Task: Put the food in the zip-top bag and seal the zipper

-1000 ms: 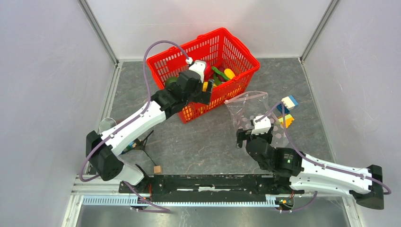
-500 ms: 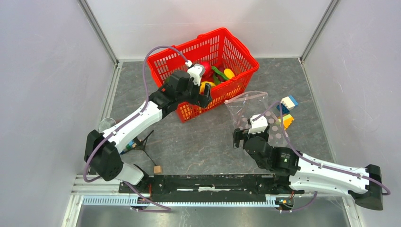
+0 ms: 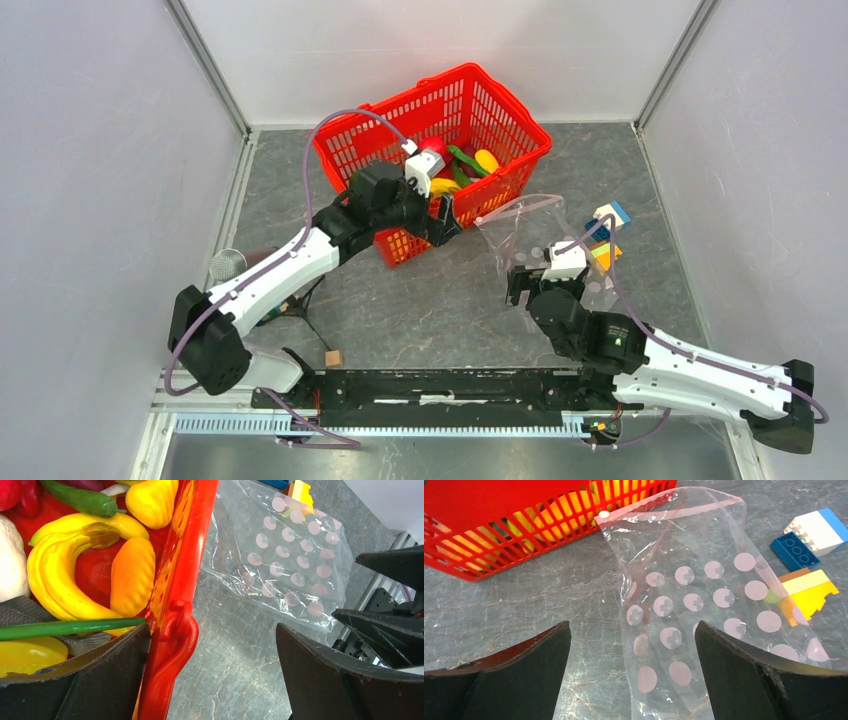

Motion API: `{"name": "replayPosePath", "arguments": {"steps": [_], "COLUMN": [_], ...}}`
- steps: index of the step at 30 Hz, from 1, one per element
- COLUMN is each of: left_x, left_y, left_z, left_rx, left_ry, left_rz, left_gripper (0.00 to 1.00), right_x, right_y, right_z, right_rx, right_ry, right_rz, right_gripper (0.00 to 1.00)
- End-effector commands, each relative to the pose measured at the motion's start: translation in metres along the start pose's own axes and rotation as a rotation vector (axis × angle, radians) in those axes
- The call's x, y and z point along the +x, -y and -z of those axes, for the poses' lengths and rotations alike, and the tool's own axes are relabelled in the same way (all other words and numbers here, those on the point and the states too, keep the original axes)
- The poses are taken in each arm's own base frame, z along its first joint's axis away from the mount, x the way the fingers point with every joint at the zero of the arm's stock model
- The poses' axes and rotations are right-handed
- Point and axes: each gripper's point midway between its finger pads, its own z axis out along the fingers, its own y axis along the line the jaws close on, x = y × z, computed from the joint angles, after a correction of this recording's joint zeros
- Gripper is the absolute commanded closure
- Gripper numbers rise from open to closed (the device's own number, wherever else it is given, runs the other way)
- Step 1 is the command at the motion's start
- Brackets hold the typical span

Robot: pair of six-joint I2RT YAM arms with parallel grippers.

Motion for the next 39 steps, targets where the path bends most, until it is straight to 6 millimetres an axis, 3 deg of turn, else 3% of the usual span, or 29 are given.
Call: {"name": "replayPosePath", "arguments": {"steps": [1, 7, 12, 19, 25, 32, 39], "left_x": [0.023, -0.038, -0.058, -0.074, -0.084, -0.077, -0.082], "left_y": [0.019, 0.032, 0.044, 0.054, 0.056, 0.019, 0.029], "left_z": [0.017, 0.05, 0.071, 0.104, 0.148, 0.203, 0.239], "left_rx": [0.03, 0.03, 0.06, 0.061, 0.0, -0.262, -0.249], "left_ry": [-0.072, 0.119, 0.183, 0.205, 0.24, 0.29, 0.337], "left_rz": [0.047, -0.015, -0.045, -0.062, -0.045, -0.013, -0.02], "left_gripper": [0.0, 0.0, 0.0, 0.0, 0.0, 0.0, 0.0], "right_x": [-0.01, -0.005, -0.011, -0.028, -0.006, 0.039, 0.071], "right_y": [0.005, -0.007, -0.029, -0.147, -0.232, -0.274, -0.333], "right_z": [0.003, 0.0, -0.002, 0.033, 0.066, 0.067, 0.064], "right_rx": [0.016, -0.025, -0.109, -0.724, -1.029, -1.041, -1.077], "right_ry": [0.026, -0.005, -0.009, 0.021, -0.035, -0.041, 0.01], "right_rz": [-0.048, 0.0, 0.024, 0.074, 0.12, 0.16, 0.242], "right_gripper": [0.02, 0.02, 0.02, 0.02, 0.02, 0.02, 0.02]}}
